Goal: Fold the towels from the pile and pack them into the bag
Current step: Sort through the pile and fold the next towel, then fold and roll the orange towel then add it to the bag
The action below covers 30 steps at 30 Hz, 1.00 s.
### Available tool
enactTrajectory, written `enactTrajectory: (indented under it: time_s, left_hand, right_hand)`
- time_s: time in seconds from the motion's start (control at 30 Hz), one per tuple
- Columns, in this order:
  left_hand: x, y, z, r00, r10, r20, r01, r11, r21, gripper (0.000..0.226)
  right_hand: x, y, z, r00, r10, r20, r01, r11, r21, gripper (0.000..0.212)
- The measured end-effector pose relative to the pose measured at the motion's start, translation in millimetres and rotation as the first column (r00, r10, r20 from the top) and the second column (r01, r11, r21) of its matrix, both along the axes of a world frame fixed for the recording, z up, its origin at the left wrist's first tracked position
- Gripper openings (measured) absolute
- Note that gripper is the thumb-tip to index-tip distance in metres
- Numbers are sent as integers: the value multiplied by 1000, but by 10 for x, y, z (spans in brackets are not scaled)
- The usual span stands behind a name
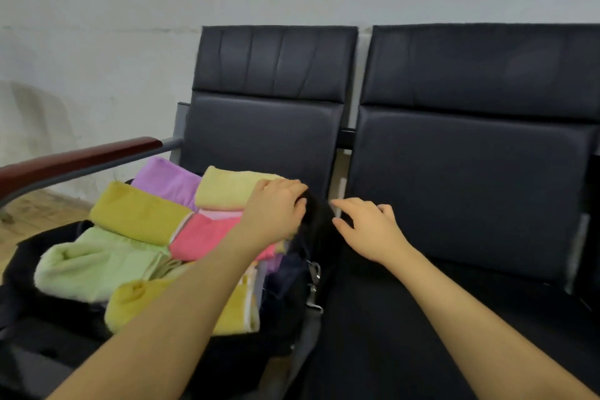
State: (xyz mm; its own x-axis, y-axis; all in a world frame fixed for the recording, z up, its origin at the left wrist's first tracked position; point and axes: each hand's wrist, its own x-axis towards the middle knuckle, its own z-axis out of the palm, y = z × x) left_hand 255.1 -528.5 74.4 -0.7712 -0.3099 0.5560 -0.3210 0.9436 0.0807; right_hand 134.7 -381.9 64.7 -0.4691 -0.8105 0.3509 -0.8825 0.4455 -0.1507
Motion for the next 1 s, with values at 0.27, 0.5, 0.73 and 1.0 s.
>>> enactTrajectory:
  time_s: [0.27,0.5,0.73,1.0]
  left_hand:
    - [-587,1989,-278,940,-335,71,321,934,160,41]
    - [-1159,3705,-640,808,-579,114,536,800,269,39]
    - [-1578,5097,-1006,643,-723,253,635,687,352,41]
    - [-1875,5796,-1325,495,-787,370,620,617,484,44]
  right_hand:
    - [-154,2156,-294,957,-289,24,290,957,-35,38]
    - [-363,3949,-701,833,-552,42,548,833,78,30]
    - [-457,5254,-1096,563,-826,-31,819,554,149,39]
    - [-464,5811,-1372,478,-879,-6,878,477,37,24]
